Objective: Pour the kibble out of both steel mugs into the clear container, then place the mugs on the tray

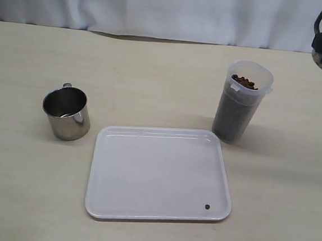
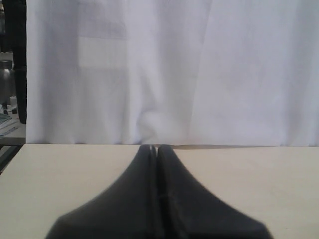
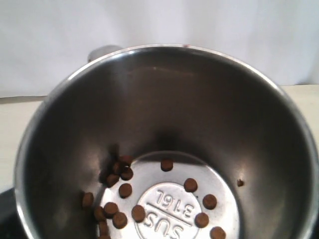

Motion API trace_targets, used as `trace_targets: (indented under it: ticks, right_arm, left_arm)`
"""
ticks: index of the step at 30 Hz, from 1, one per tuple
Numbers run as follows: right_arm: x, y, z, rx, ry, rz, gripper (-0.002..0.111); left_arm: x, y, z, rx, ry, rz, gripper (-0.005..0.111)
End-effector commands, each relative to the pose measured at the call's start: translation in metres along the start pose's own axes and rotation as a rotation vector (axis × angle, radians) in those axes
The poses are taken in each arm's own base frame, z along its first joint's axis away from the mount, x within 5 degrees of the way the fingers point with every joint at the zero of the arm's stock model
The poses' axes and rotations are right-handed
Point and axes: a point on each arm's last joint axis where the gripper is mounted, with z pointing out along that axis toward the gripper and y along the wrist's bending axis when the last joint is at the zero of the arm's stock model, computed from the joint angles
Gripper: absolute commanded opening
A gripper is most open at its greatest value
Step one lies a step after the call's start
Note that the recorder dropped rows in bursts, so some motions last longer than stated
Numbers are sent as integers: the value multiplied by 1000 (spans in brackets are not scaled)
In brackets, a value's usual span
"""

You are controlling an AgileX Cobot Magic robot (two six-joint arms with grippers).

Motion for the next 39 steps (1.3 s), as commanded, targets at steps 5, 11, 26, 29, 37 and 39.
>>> trace_targets:
  ticks: [5,11,26,29,37,39]
  right_arm:
    - [-2,4,-2,-60,-14,4,5]
    - [6,-7,-4,17,90,34,5]
    - [16,-17,-3,124,80,-124,5]
    - [5,-14,-4,118,73,-243,5]
    - [3,32,-2,-45,28,-865,5]
    - [3,41,-3,-77,49,-1033,5]
  left_arm:
    - [-1,0,0,-2,-3,-5,0]
    - [-1,0,0,-2,-3,-5,0]
    - [-1,0,0,-2,-3,-5,0]
    - [-1,0,0,-2,-3,-5,0]
    - [-1,0,0,-2,-3,-3,0]
    - [-1,0,0,-2,-3,-3,0]
